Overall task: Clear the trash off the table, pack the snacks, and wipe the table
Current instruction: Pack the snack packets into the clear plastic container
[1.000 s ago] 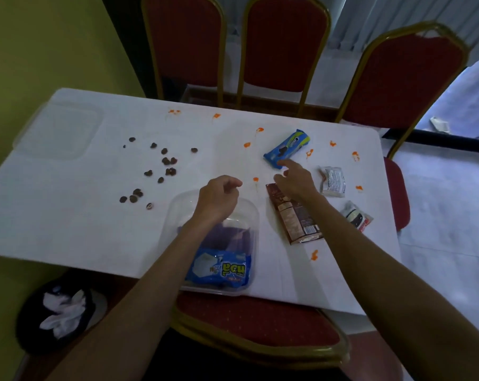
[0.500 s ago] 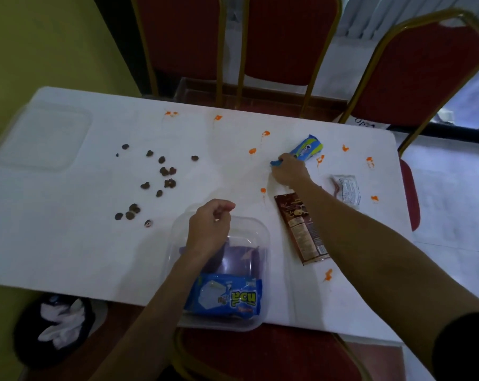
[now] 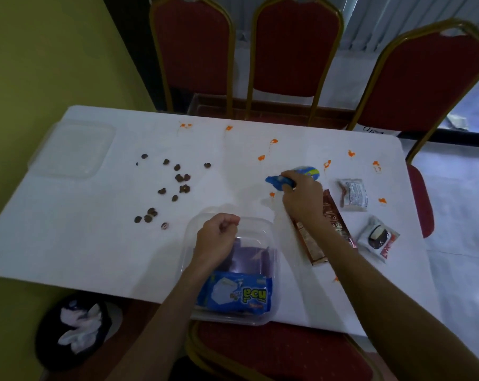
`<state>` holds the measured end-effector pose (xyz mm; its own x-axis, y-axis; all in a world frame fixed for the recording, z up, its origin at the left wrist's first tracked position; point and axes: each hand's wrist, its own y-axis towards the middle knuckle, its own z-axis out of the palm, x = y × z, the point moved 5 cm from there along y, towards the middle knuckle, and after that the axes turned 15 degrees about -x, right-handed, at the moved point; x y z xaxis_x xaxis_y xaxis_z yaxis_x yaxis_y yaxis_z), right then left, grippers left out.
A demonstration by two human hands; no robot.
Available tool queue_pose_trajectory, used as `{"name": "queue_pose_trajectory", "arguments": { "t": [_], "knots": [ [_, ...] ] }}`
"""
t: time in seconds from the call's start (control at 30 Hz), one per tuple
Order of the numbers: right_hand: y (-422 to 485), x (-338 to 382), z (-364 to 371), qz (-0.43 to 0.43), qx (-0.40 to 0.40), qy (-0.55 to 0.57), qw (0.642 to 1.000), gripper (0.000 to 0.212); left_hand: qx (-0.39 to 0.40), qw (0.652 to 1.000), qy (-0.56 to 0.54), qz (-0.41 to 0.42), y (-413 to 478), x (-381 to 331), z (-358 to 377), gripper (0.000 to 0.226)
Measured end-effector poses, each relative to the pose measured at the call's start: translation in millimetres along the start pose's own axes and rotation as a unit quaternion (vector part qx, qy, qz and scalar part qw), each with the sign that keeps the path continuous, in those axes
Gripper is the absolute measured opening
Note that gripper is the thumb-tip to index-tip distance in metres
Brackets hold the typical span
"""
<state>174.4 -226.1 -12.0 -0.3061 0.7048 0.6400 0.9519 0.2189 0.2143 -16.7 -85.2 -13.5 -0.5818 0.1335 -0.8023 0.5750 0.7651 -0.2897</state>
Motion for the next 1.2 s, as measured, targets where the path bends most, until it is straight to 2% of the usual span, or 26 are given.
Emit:
{"name": "queue_pose_trajectory", "arguments": {
  "t": [0.07,0.17,0.23,0.27,0.37,0.47,0.53,0.7,0.77,0.9,1.03,1.2],
  "knots": [
    [-36.6,23.8,-16.3,-0.042,-0.009,0.03,0.999,0.033,0.014,0.997,-0.055,-0.045,-4.5,-1.3,-0.5,0.02],
    [-104.8,55.8,-34.5,-0.108,0.013,0.09,0.99,0.034,0.075,0.968,-0.165,-0.174,-10.5,-5.3,-5.8,0.037],
    [-149.6,70.6,-39.5,-0.144,0.048,0.117,0.981,0.032,0.134,0.947,-0.186,-0.225,-13.3,-3.2,-14.5,0.048],
    [-170.3,76.7,-39.3,-0.168,0.069,0.122,0.976,0.032,0.155,0.946,-0.176,-0.223,-14.6,-1.7,-19.5,0.05],
    [-215.9,89.0,-28.1,-0.232,0.153,0.143,0.95,0.031,0.144,0.972,-0.096,-0.156,-15.1,7.6,-34.4,0.048],
    [-227.1,87.9,-7.1,-0.238,0.237,0.147,0.93,0.029,0.074,0.987,-0.06,-0.131,-18.1,17.6,-42.1,0.02],
    [-227.5,82.8,7.6,-0.259,0.263,0.109,0.923,0.031,0.039,0.994,-0.014,-0.101,-19.6,21.6,-44.2,0.014],
    [-222.2,70.4,33.8,-0.284,0.307,-0.011,0.908,0.045,0.027,0.991,0.111,-0.071,-20.6,30.3,-47.1,0.067],
    [-220.6,69.6,40.0,-0.3,0.309,-0.035,0.902,0.051,0.03,0.985,0.161,-0.051,-21.8,32.5,-46.3,0.067],
    [-220.3,61.1,44.2,-0.3,0.328,-0.014,0.896,0.052,0.039,0.964,0.263,0.026,-24.2,37.7,-36.4,0.052],
    [-221.1,55.9,43.0,-0.302,0.354,-0.008,0.885,0.045,0.038,0.945,0.315,0.073,-25.9,47.9,-25.0,0.056],
    [-218.5,57.0,36.9,-0.297,0.35,0.007,0.888,0.041,0.019,0.92,0.377,0.108,-26.8,56.6,-17.2,0.062]
  ]
}}
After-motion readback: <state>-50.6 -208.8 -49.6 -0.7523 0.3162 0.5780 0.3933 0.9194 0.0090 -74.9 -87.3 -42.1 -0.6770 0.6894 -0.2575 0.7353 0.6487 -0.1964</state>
